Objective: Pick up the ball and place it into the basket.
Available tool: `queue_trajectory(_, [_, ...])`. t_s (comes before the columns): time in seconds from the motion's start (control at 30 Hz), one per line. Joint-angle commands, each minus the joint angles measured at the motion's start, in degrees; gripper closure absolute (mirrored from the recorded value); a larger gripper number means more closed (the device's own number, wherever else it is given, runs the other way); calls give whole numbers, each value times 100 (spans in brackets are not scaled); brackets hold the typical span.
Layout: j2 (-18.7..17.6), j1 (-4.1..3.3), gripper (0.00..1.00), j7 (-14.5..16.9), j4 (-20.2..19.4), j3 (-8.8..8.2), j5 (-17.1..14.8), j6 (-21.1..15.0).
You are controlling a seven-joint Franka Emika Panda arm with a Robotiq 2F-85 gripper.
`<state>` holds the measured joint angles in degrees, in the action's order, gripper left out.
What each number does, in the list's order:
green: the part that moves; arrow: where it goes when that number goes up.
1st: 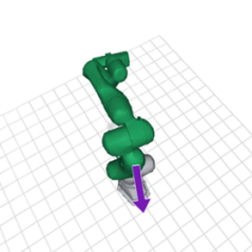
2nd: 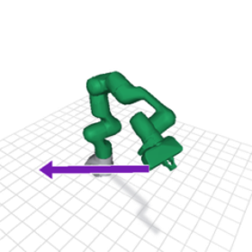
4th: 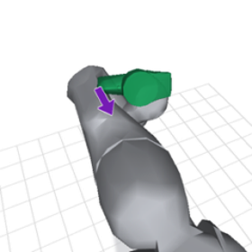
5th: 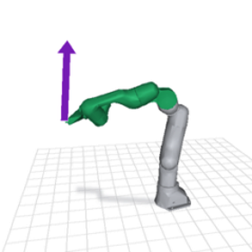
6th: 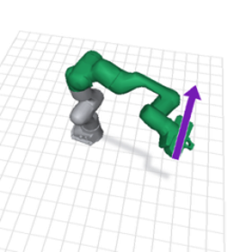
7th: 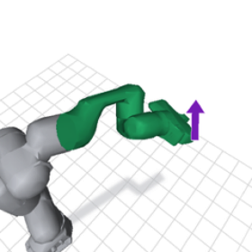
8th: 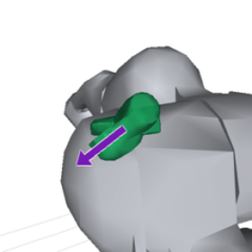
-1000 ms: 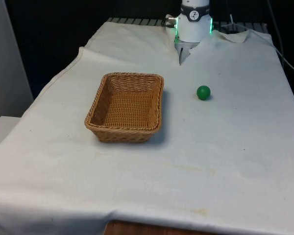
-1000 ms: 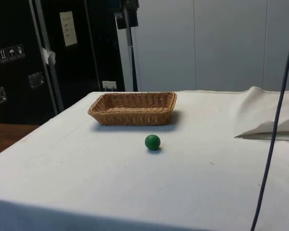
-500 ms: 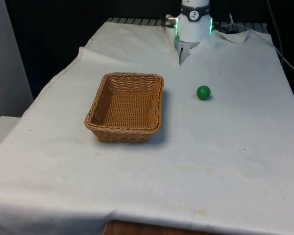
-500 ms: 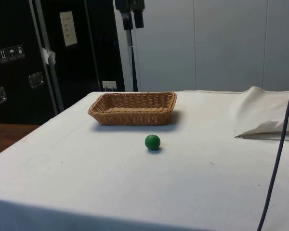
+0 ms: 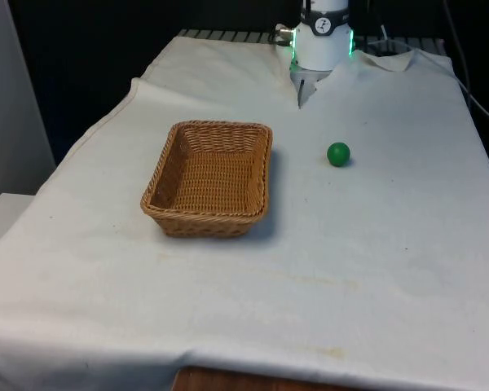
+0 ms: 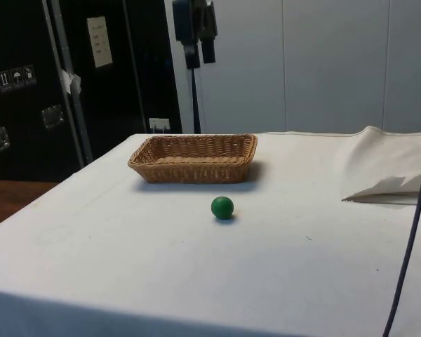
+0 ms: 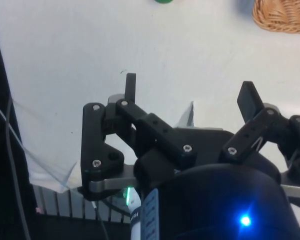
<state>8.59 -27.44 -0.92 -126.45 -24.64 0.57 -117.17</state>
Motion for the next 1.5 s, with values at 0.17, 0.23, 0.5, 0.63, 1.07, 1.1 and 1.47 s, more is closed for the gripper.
queue_trajectory(0.17, [-97,0,0,-46,-235,0,-34,-390])
queue_trajectory(0.23, [-149,-6,0,-52,-344,0,-52,-556])
queue_trajectory(0.5, [-309,-6,0,-74,-642,6,-92,-1031])
queue_trajectory(0.63, [-413,-11,0,-74,-779,6,-126,-1278])
queue_trajectory(1.07, [-808,-11,0,-63,-1134,57,-275,-2040])
queue_trajectory(1.1, [-848,-11,0,-63,-1157,63,-292,-2103])
queue_trajectory(1.47, [-1243,-6,0,0,-1398,115,-430,-2756])
